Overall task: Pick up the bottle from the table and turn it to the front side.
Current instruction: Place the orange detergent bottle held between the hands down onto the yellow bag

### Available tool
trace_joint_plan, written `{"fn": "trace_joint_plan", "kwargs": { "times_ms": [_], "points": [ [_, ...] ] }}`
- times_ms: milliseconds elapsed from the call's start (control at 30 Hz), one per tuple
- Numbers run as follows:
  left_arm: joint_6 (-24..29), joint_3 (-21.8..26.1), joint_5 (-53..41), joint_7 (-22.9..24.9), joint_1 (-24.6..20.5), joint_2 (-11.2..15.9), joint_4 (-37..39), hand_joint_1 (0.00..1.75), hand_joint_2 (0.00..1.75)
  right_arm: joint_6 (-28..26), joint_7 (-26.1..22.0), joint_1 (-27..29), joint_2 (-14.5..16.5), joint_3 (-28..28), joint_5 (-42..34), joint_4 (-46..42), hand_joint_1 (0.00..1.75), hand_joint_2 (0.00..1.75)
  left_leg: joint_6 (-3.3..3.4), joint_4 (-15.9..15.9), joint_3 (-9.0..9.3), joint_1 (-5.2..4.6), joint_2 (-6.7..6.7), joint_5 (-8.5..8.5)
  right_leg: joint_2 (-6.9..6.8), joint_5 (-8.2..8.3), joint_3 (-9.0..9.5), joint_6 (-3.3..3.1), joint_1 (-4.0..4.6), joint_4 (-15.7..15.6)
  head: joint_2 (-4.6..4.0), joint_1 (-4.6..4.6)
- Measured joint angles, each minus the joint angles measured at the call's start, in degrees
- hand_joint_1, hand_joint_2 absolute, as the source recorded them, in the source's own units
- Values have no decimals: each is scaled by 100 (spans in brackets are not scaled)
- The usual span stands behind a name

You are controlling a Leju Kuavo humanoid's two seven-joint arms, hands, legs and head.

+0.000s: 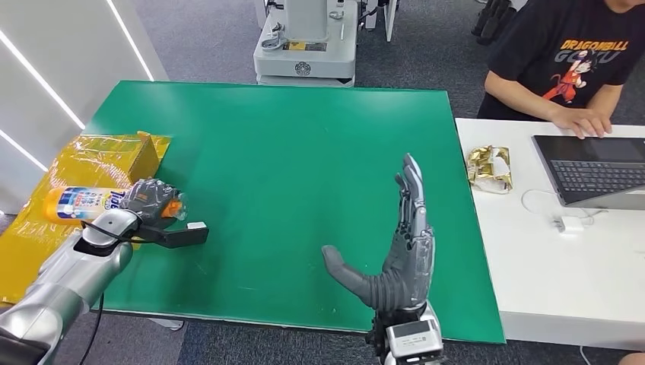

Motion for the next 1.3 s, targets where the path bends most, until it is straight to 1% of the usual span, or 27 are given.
{"fn": "trace_joint_plan", "kwargs": {
  "times_ms": [367, 467, 667, 800, 1000, 1300],
  "points": [
    [20, -27, 123, 19, 203, 9, 342, 175, 175, -26, 6, -35, -1, 21, -4, 43, 0, 175, 0, 0, 0, 0, -1, 0, -1, 0, 1, 0, 0, 0, 0, 0],
    [5, -28, 226, -124, 217, 33, 354, 175, 175, -23, 23, -54, -2, 35, -26, 52, 0, 175, 0, 0, 0, 0, -2, 0, -2, 0, 1, 0, 0, 0, 0, 1],
    [-80, -26, 653, -594, 249, 45, 353, 175, 175, -1, 39, -93, -10, 51, -126, 79, 0, 175, 0, 0, 3, -2, -5, 0, -5, -1, 5, 1, -1, 0, 0, -1],
    [12, -26, 714, -787, 264, 12, 353, 0, 175, 3, 36, -101, -10, 59, -125, 81, 0, 175, 0, 0, 6, -2, -6, 1, -8, -1, 8, 1, -1, 0, 0, 0],
    [154, -26, 726, -834, 266, -67, 353, 0, 175, 11, 34, -102, -10, 63, -111, 83, 0, 175, 0, 0, 12, -2, -7, 1, -8, -1, 16, 1, -1, 0, 0, -1],
    [209, -24, 797, -898, 237, -56, 351, 0, 175, 86, 32, -169, -24, 91, -121, 153, 0, 175, 0, -2, 26, -2, -6, 0, -7, -1, 28, 1, -1, 1, 0, 0]
  ]
}}
